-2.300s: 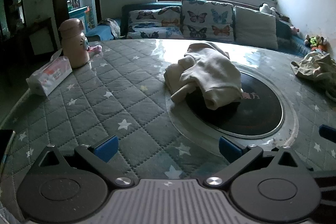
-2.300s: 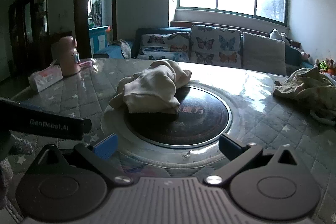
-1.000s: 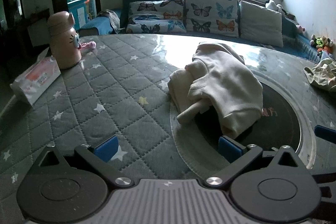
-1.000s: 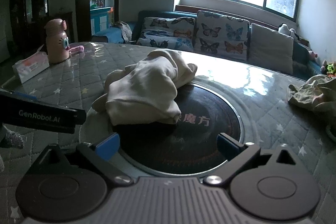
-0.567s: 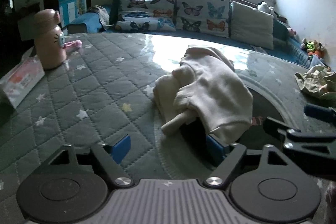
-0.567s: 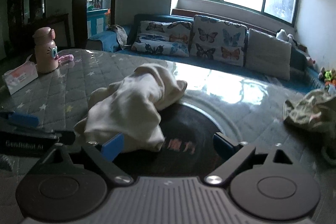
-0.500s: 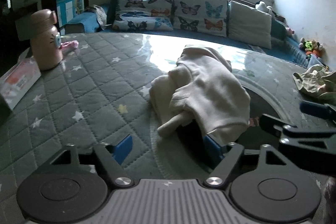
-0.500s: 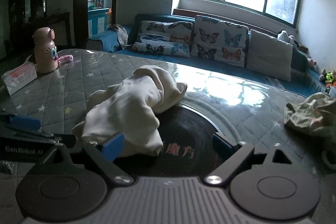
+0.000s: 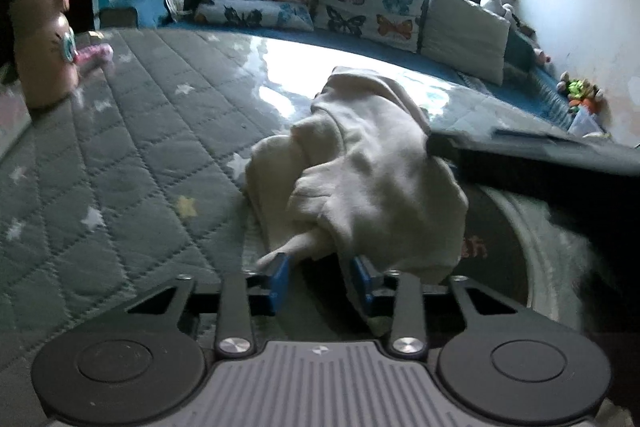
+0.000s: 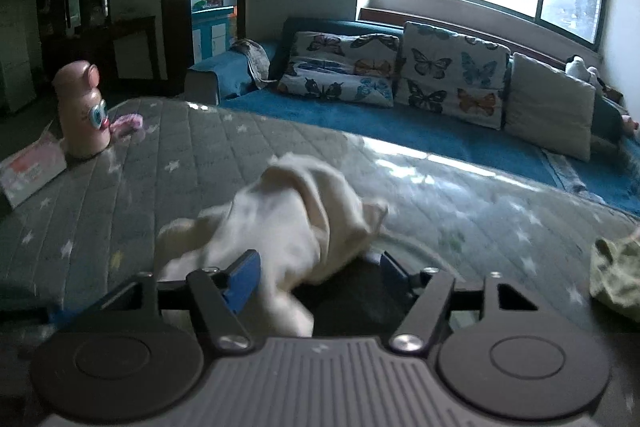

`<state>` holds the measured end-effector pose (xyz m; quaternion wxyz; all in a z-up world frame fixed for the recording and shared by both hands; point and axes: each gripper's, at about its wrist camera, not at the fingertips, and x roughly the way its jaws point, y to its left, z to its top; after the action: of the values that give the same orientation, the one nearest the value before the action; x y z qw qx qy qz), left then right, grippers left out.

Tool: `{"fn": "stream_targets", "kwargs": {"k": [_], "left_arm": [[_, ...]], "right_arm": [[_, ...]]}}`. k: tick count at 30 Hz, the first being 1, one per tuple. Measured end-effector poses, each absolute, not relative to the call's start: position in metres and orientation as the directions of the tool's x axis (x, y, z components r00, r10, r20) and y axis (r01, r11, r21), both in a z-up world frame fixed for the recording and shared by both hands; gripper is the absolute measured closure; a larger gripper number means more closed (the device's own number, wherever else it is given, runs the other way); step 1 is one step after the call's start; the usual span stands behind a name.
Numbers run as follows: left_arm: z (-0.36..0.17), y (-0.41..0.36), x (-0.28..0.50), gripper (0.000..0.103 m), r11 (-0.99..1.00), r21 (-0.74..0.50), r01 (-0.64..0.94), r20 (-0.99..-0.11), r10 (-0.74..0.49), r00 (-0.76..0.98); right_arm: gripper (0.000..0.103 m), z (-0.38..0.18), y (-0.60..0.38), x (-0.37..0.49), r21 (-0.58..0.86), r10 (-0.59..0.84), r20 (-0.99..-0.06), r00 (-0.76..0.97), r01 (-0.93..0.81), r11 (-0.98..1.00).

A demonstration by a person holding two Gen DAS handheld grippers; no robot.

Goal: Fold clothes

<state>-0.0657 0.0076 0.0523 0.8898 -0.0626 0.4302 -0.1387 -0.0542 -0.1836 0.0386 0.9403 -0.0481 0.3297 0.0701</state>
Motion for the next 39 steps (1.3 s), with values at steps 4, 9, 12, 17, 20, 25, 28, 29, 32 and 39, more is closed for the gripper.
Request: {"fn": "stream_targets", "kwargs": {"k": [4,9,12,17,20,25,28,29,32,39], "left_arm": [[0.052,0.008,-0.064,0.077,0.945,-0.255,0.206,-0.746,-0.328,0.579],[0.052,0.006,-0.063,0.080,0.937,-0.265,0.229,-0.743,-0.350,0.570],[0.048,0.007,-0.058,0.079,0.934,-0.279,0.224,-0.747,-0.358,0.561],[0.046,0.010,-0.054,0.078,0.929,-0.302,0.215,-0.748,-0.371,0.550],[0.044,0.013,-0.053,0.079,0.931,-0.304,0.203,-0.745,-0.365,0.559],[0.043,0.014,-0.054,0.080,0.933,-0.290,0.215,-0.731,-0.361,0.579],[0.044,0.014,-0.054,0.090,0.926,-0.302,0.227,-0.714,-0.377,0.589],[0.045,0.014,-0.054,0.093,0.924,-0.305,0.232,-0.707,-0.382,0.594],[0.049,0.012,-0.059,0.098,0.918,-0.298,0.260,-0.692,-0.396,0.604],[0.063,0.001,-0.095,0.099,0.881,-0.231,0.414,-0.673,-0.452,0.586]], "right_arm": [[0.040,0.038,-0.180,-0.013,-0.036,0.116,-0.632,0.766,-0.178,0.983],[0.043,0.025,-0.170,0.034,-0.066,0.096,-0.647,0.756,-0.181,0.981],[0.057,0.015,-0.167,0.053,-0.059,0.095,-0.675,0.732,-0.182,0.981],[0.087,0.012,-0.171,0.054,-0.023,0.126,-0.680,0.722,-0.193,0.981],[0.091,0.024,-0.178,0.041,-0.008,0.137,-0.651,0.747,-0.188,0.982],[0.091,0.057,-0.207,-0.001,0.038,0.164,-0.587,0.793,-0.175,0.984],[0.091,0.072,-0.228,-0.035,0.071,0.172,-0.568,0.805,-0.160,0.985],[0.091,0.074,-0.235,-0.049,0.070,0.169,-0.564,0.808,-0.157,0.985],[0.092,0.078,-0.252,-0.088,0.064,0.152,-0.562,0.813,-0.141,0.988],[0.084,0.052,-0.291,-0.172,0.040,0.079,-0.673,0.735,-0.071,0.997]]}}
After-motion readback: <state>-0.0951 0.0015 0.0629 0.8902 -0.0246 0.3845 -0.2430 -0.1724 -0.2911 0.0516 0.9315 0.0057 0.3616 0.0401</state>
